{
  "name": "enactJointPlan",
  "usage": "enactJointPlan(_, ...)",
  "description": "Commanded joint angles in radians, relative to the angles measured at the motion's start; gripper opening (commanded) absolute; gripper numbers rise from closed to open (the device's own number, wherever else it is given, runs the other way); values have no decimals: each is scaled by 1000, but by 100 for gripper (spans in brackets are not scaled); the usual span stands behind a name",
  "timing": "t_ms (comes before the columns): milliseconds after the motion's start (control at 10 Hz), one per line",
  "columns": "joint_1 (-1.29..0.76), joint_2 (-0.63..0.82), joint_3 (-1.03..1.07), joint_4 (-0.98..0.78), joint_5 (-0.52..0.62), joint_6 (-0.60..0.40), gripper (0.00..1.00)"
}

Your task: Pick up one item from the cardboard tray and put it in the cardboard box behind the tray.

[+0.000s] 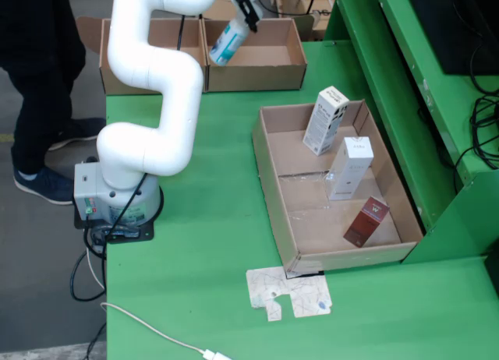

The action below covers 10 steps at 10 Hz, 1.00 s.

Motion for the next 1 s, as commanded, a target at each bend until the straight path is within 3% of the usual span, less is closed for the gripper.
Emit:
enactJointPlan(0, 0, 19, 23, -27, 7, 19, 0)
enactJointPlan(400, -6, 17, 23, -26, 14, 20, 0)
enactJointPlan(700, -43, 12, 23, 108, -1, -19, 0)
enactJointPlan(900, -43, 12, 23, 108, -1, -19, 0)
